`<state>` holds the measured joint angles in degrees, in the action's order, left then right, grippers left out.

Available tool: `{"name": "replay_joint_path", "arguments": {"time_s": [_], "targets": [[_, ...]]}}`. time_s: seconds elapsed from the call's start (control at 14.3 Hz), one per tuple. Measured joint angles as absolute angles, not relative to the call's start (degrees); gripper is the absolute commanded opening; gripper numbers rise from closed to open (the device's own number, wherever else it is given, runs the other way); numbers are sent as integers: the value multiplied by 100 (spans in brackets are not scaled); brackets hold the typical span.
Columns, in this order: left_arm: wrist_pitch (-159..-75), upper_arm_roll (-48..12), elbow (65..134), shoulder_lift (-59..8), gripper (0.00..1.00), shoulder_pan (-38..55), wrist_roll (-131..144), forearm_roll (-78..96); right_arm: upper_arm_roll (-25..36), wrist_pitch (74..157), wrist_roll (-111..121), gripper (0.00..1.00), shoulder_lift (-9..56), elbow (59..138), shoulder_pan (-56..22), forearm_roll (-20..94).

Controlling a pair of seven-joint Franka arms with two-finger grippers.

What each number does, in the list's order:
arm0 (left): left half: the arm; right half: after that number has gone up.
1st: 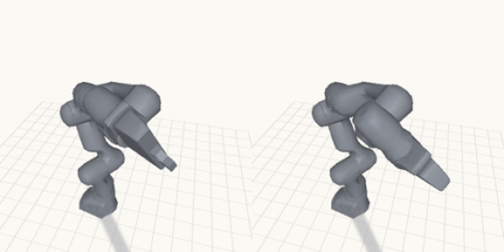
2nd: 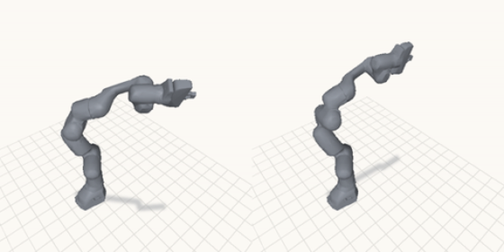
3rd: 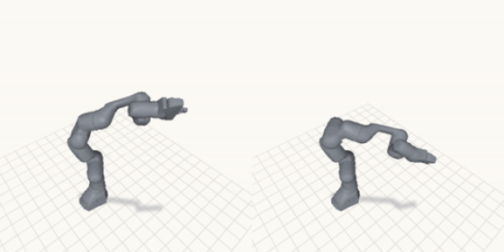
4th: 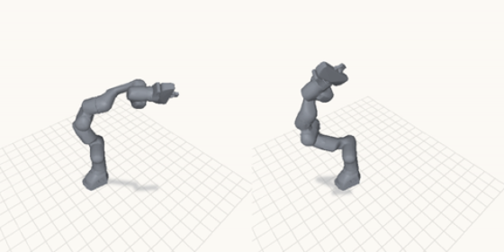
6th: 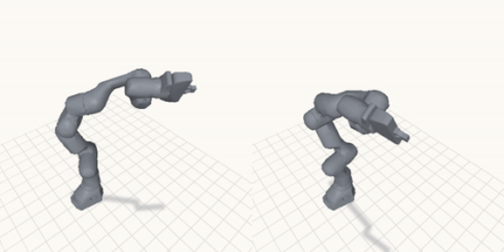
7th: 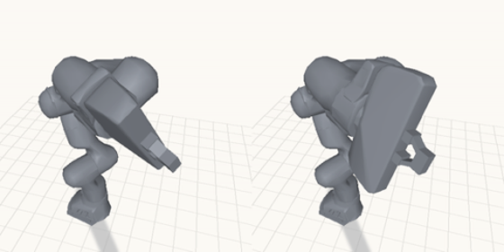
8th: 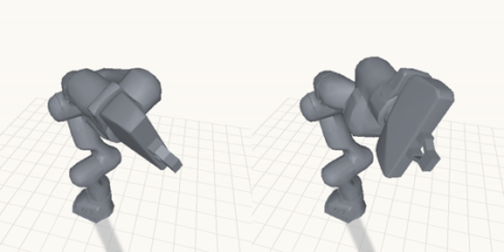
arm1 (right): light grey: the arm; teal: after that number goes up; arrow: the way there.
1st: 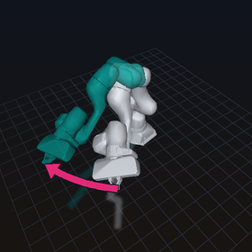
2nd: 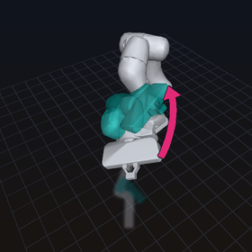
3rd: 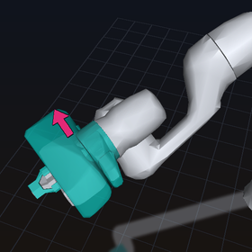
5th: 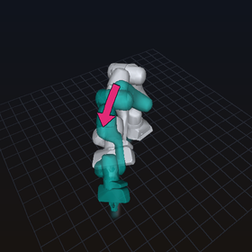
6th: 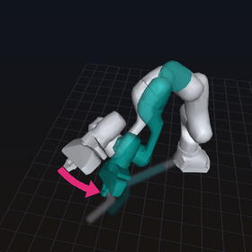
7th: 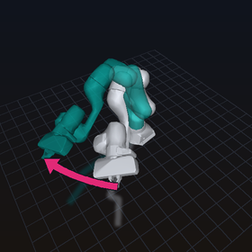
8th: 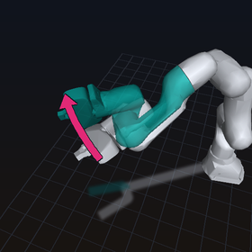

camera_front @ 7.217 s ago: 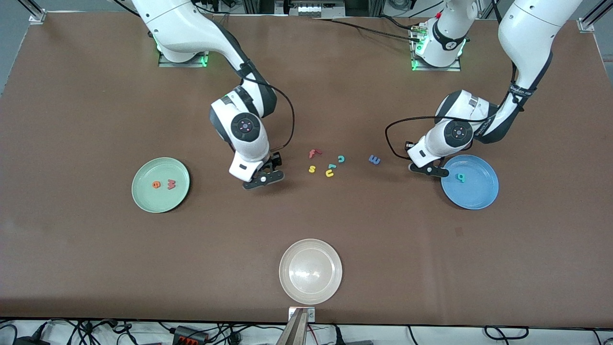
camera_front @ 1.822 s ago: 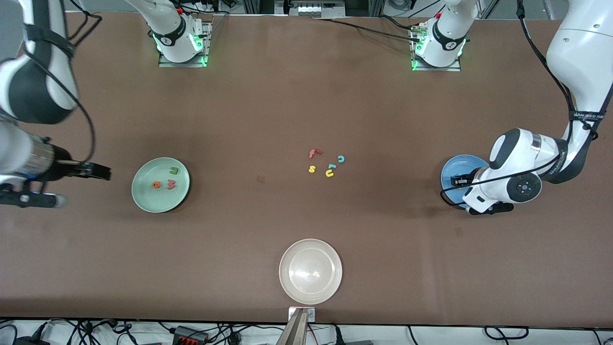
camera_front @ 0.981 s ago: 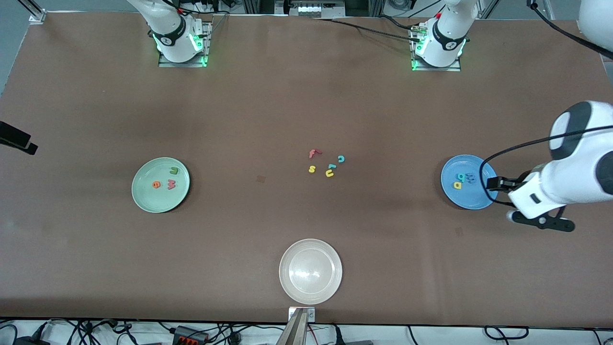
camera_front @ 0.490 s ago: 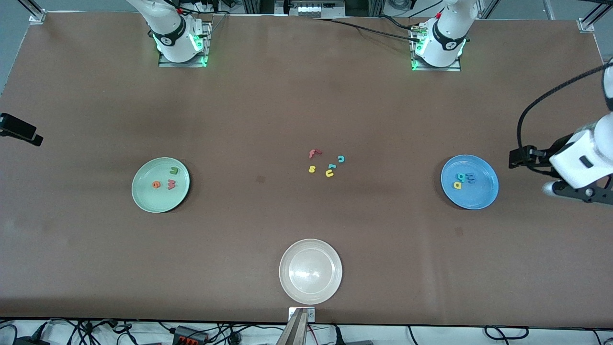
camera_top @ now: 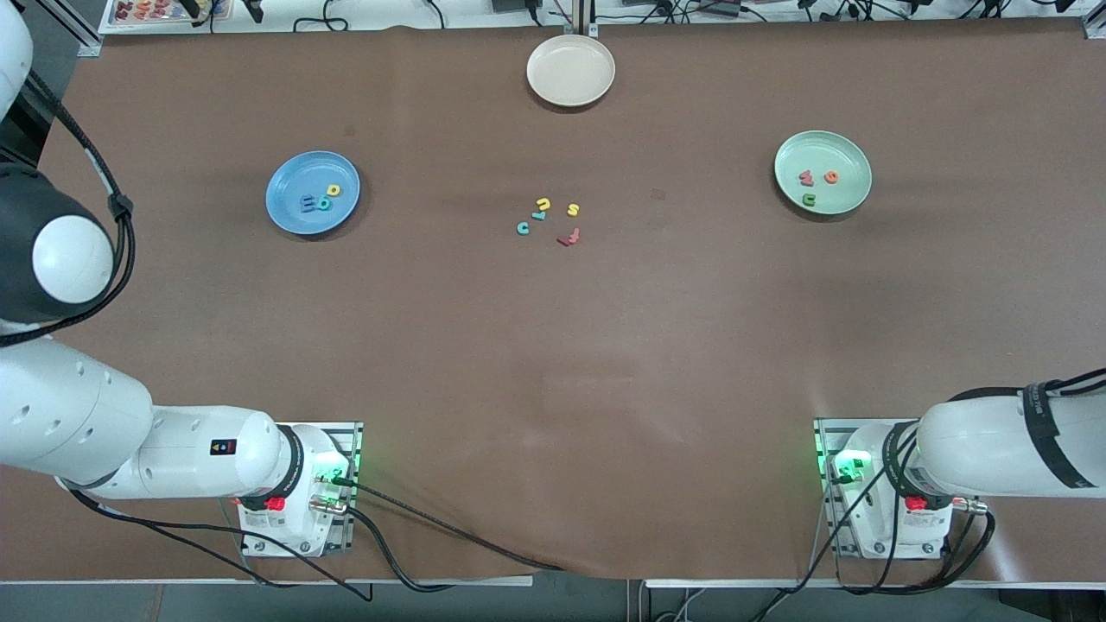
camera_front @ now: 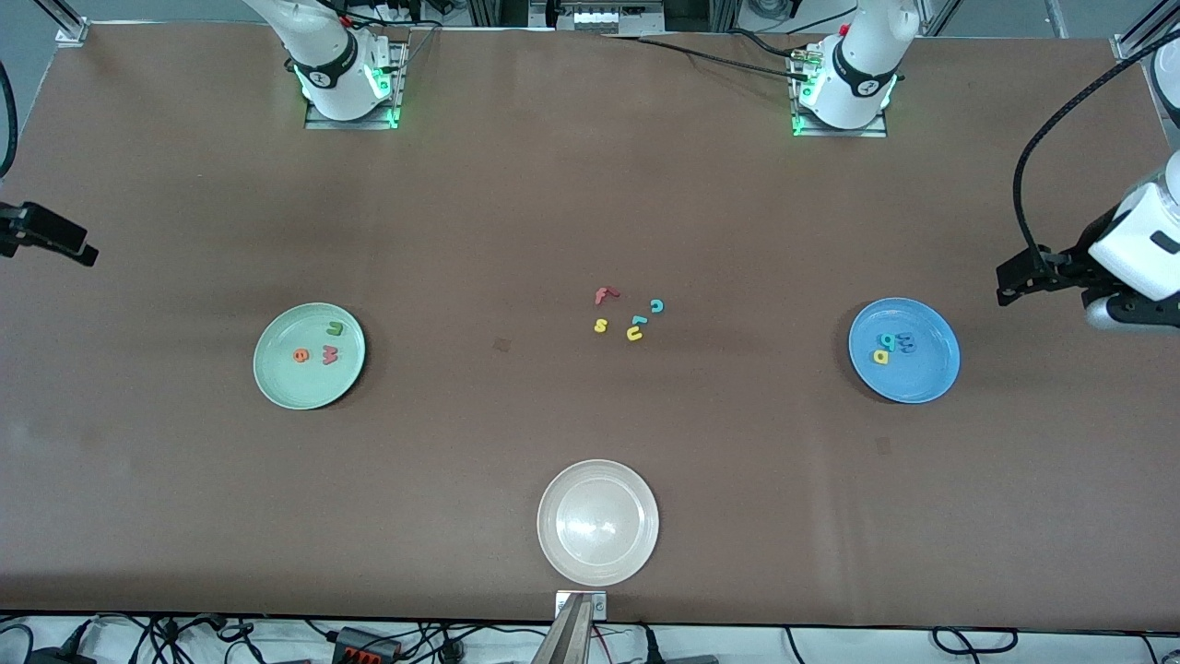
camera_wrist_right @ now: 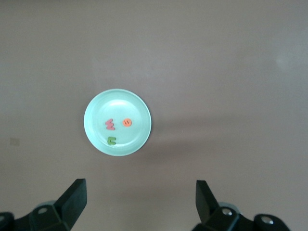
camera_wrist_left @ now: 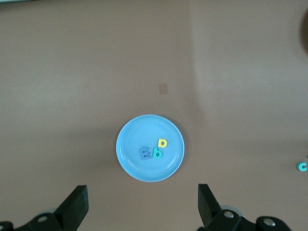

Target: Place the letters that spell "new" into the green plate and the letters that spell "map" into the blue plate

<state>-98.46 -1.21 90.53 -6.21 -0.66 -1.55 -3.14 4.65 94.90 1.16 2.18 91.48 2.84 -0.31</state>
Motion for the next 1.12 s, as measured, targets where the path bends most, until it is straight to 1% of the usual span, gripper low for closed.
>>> {"name": "replay_joint_path", "arguments": {"time_s": [0.21,0.35,1.12], "targets": [[-10377,-38,9813,-105,100,-19,-132,-276,466,9538,119,100,-166,9577,282,-31],[-10471,106,10004,50,100,116,-129,-189,466,9556,126,100,-284,9723,282,-32],[-10390,153,10051,78,100,219,-120,-174,516,9601,288,100,-291,9793,286,-160]]}}
